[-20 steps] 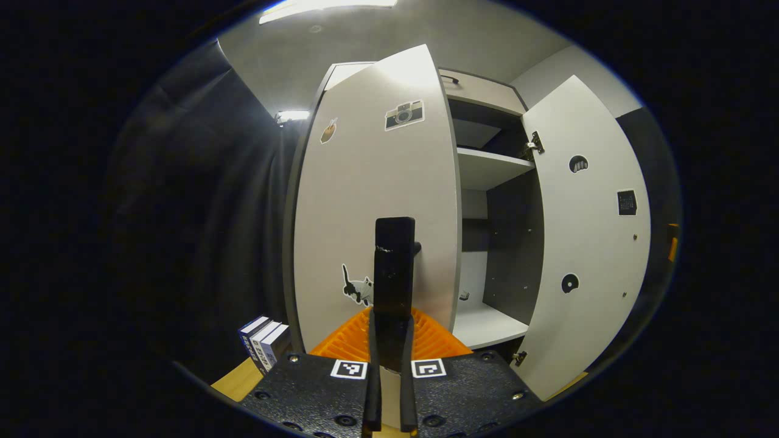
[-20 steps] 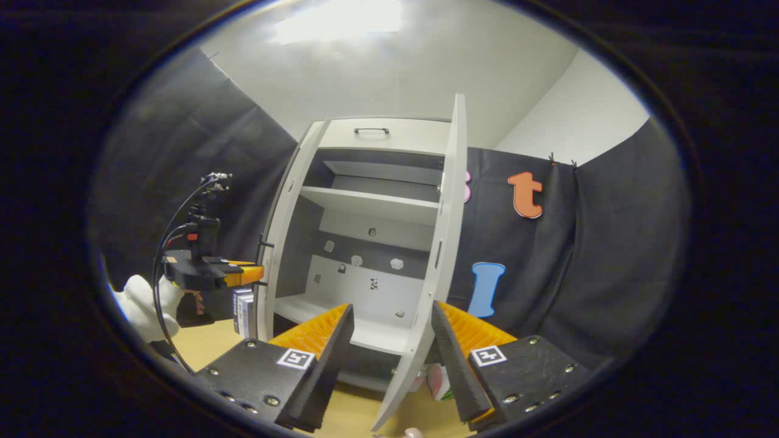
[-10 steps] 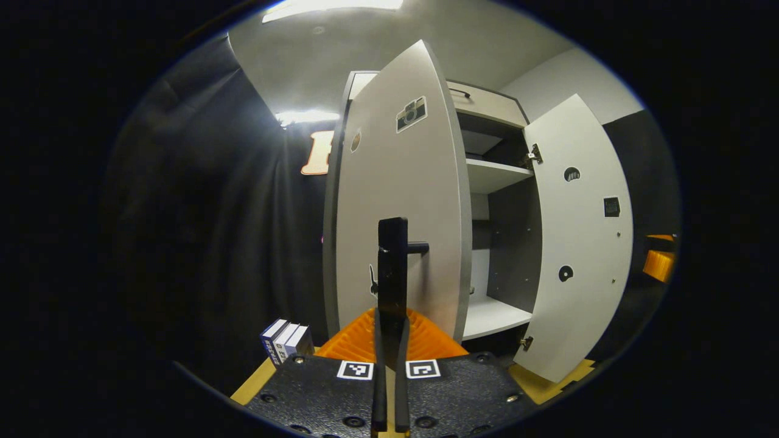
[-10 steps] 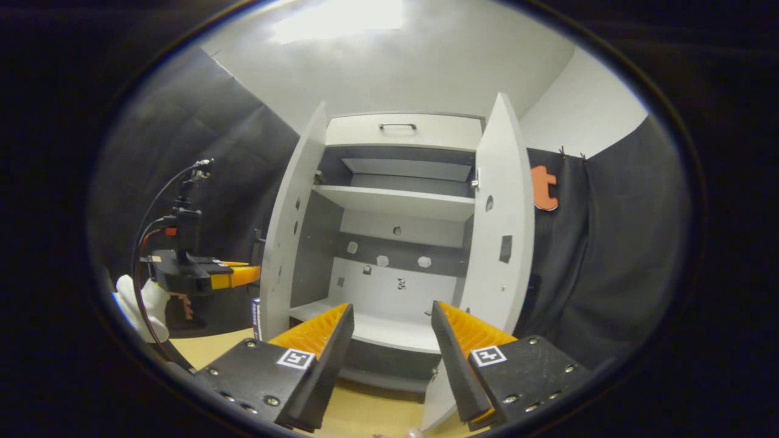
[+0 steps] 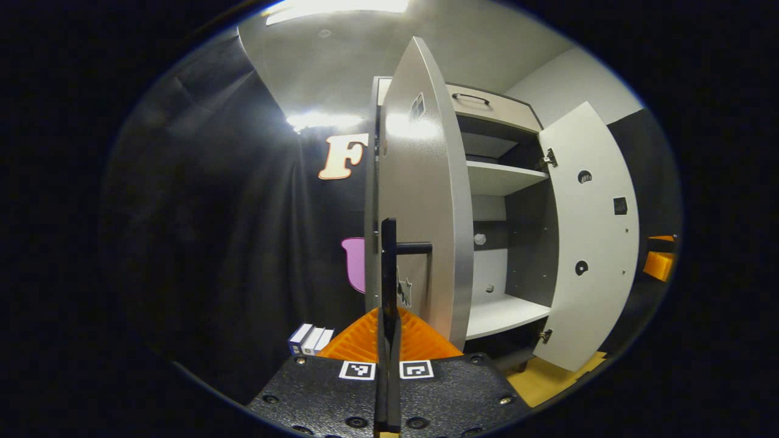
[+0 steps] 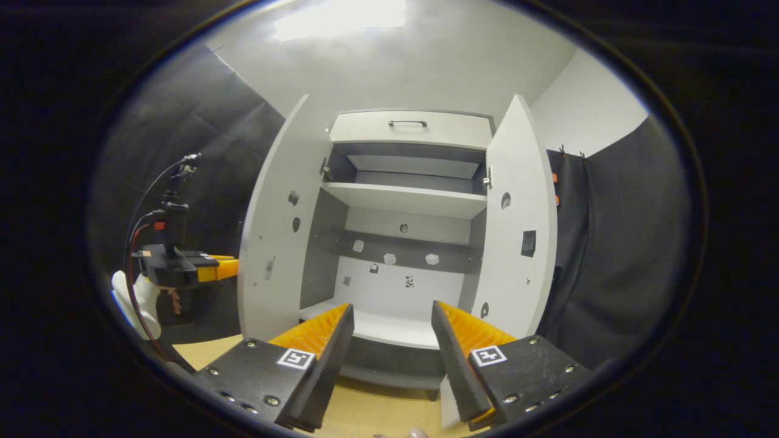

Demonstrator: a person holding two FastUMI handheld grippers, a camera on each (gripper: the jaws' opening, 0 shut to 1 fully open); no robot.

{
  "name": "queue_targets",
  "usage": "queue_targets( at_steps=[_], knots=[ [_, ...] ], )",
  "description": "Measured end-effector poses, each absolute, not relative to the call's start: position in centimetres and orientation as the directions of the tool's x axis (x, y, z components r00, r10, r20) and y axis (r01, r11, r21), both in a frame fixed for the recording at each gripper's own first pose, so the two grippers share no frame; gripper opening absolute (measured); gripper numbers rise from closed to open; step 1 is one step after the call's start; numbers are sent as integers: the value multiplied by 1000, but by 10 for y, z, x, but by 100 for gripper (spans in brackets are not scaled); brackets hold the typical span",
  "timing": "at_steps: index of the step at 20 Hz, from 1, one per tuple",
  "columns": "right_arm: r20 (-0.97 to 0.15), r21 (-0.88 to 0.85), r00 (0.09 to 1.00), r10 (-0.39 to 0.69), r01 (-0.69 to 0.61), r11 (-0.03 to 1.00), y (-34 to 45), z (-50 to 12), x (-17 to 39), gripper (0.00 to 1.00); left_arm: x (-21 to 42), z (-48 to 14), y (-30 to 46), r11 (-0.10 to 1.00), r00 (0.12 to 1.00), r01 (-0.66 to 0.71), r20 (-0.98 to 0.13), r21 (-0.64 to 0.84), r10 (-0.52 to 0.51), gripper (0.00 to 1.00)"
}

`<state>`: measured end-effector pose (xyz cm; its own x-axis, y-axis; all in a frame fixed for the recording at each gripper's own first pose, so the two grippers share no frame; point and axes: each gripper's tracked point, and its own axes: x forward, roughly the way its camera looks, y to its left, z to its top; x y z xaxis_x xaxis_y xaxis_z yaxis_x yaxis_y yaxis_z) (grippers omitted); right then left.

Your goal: Open the right door of the double-door shoe cabinet with the right hand, and open the left door with the left hand.

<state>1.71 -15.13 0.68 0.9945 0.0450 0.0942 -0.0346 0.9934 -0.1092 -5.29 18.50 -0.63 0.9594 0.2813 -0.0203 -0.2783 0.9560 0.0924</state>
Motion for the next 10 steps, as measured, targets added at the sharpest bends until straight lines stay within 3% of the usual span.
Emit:
queue_targets(
  at_steps=[5, 10],
  knots=[
    [84, -112, 996, 38, -28, 993, -150, 3, 19, 78, -57, -5, 203, 965, 964, -263, -21, 23, 263, 0],
    [63, -128, 998, 29, -21, 992, -154, -1, 19, 78, -57, -5, 204, 967, 968, -248, -19, 61, 249, 0]
  ],
)
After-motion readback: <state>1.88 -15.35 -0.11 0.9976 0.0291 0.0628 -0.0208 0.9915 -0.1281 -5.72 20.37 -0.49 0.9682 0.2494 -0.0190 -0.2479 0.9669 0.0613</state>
